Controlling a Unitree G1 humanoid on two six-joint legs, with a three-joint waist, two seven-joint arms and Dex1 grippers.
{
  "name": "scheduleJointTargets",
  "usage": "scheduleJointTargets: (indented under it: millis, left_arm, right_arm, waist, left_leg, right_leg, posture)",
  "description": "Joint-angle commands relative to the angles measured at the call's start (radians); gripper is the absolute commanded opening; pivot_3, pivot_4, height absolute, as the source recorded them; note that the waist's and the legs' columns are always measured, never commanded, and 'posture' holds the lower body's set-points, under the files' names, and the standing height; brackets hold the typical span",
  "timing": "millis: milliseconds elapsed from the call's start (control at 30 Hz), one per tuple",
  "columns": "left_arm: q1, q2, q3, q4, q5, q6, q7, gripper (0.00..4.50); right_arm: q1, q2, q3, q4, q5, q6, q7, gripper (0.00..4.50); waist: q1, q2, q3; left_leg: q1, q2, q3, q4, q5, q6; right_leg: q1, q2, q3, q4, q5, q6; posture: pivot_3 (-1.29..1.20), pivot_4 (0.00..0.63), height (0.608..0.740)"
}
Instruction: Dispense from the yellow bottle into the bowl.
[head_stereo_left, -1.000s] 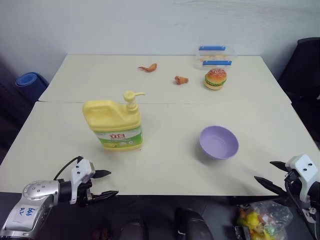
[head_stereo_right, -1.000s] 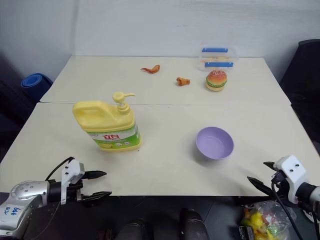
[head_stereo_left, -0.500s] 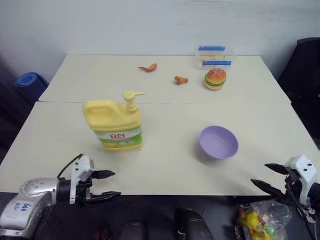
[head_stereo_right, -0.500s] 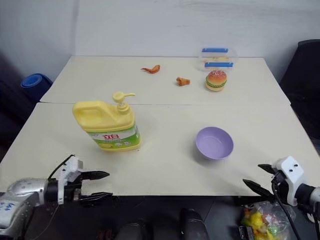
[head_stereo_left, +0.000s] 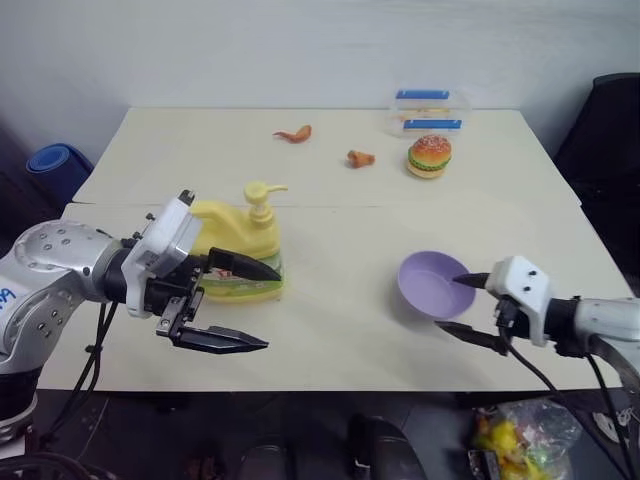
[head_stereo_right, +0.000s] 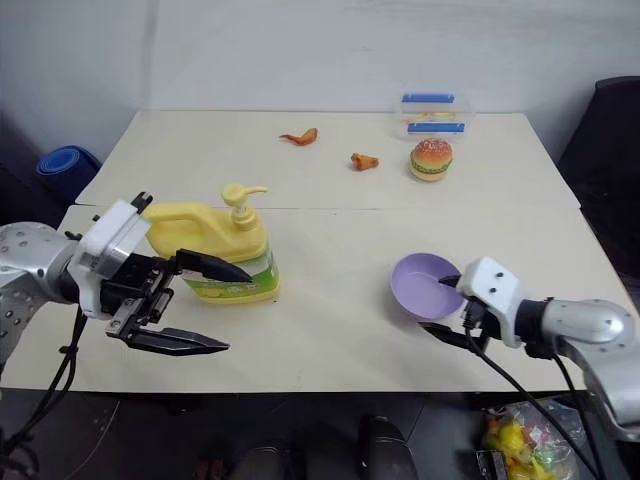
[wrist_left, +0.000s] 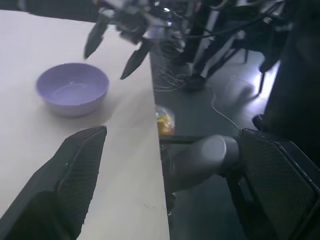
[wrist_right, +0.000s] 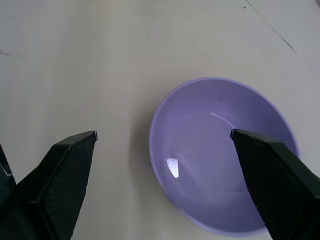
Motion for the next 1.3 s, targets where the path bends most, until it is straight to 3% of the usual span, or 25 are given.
scheduleJointTargets:
  millis: [33, 100, 200, 333, 433, 533, 733, 1133, 1300]
  left_arm:
    - [-0.078, 0.000, -0.053, 0.029, 0.035, -0.032, -0.057, 4.50]
    - [-0.107, -0.009, -0.080, 0.041, 0.059, -0.049, -0.071, 4.50]
    - [-0.129, -0.020, -0.102, 0.053, 0.085, -0.068, -0.079, 4.50]
    - [-0.143, -0.040, -0.123, 0.078, 0.130, -0.100, -0.077, 4.50]
    - [-0.148, -0.049, -0.125, 0.089, 0.145, -0.109, -0.081, 4.50]
    - [-0.152, -0.058, -0.127, 0.095, 0.156, -0.115, -0.086, 4.50]
    - [-0.167, -0.071, -0.129, 0.109, 0.170, -0.126, -0.092, 4.50]
    - [-0.224, -0.098, -0.098, 0.143, 0.151, -0.107, -0.071, 4.50]
    - [-0.347, -0.087, -0.025, 0.245, 0.094, -0.043, -0.057, 4.50]
  right_arm:
    - [-0.048, 0.037, 0.089, 0.066, -0.082, -0.060, -0.021, 4.47]
    - [-0.071, 0.057, 0.125, 0.109, -0.120, -0.081, -0.035, 4.47]
    - [-0.076, 0.080, 0.151, 0.142, -0.143, -0.105, -0.036, 3.88]
    - [-0.066, 0.114, 0.171, 0.171, -0.173, -0.132, -0.056, 2.50]
    - [-0.073, 0.134, 0.173, 0.188, -0.186, -0.141, -0.059, 2.50]
    - [-0.078, 0.146, 0.183, 0.210, -0.205, -0.159, -0.063, 1.98]
    - [-0.086, 0.166, 0.191, 0.230, -0.227, -0.168, -0.073, 0.01]
    - [-0.128, 0.141, 0.193, 0.220, -0.254, -0.187, -0.039, 0.01]
    - [-0.264, 0.072, 0.191, 0.146, -0.210, -0.140, 0.090, 0.01]
  waist:
    - [0.000, 0.000, 0.000]
    - [0.000, 0.000, 0.000]
    - [0.001, 0.000, 0.000]
    - [0.001, 0.000, 0.000]
    - [0.000, 0.000, 0.000]
    - [0.000, 0.000, 0.000]
    - [0.000, 0.000, 0.000]
    - [-0.001, -0.001, 0.000]
    - [-0.004, -0.001, 0.000]
  left_leg:
    - [0.000, 0.000, 0.000, 0.000, 0.000, 0.000]
    - [0.000, 0.000, 0.000, 0.000, 0.000, 0.000]
    - [0.000, 0.000, 0.000, 0.001, 0.000, -0.001]
    - [0.000, 0.001, 0.000, 0.001, 0.001, -0.002]
    - [0.000, 0.002, 0.000, 0.002, 0.001, -0.002]
    - [0.000, 0.002, 0.000, 0.002, 0.001, -0.002]
    - [0.000, 0.002, -0.001, 0.002, 0.001, -0.002]
    - [0.000, 0.003, -0.001, 0.004, 0.001, -0.002]
    - [0.000, 0.003, -0.001, 0.005, 0.001, -0.001]
  right_leg:
    - [0.000, 0.000, 0.000, 0.000, 0.000, 0.000]
    - [0.000, 0.002, 0.001, 0.000, 0.000, 0.000]
    - [0.000, 0.004, 0.001, 0.000, 0.000, 0.000]
    - [0.000, 0.004, 0.001, 0.001, 0.000, 0.000]
    - [0.000, 0.004, 0.002, 0.001, 0.000, 0.000]
    - [0.000, 0.004, 0.002, 0.002, 0.000, 0.000]
    - [0.000, 0.004, 0.002, 0.002, 0.000, 0.000]
    - [0.000, 0.004, 0.003, 0.003, 0.000, 0.000]
    - [0.000, 0.004, 0.003, 0.004, 0.000, 0.000]
  posture:
    - [0.00, 0.150, 0.740]
    - [0.00, 0.150, 0.740]
    - [0.00, 0.150, 0.740]
    - [0.00, 0.150, 0.740]
    - [0.00, 0.150, 0.740]
    - [0.00, 0.150, 0.740]
    - [0.00, 0.150, 0.740]
    - [0.00, 0.150, 0.740]
    - [0.00, 0.150, 0.740]
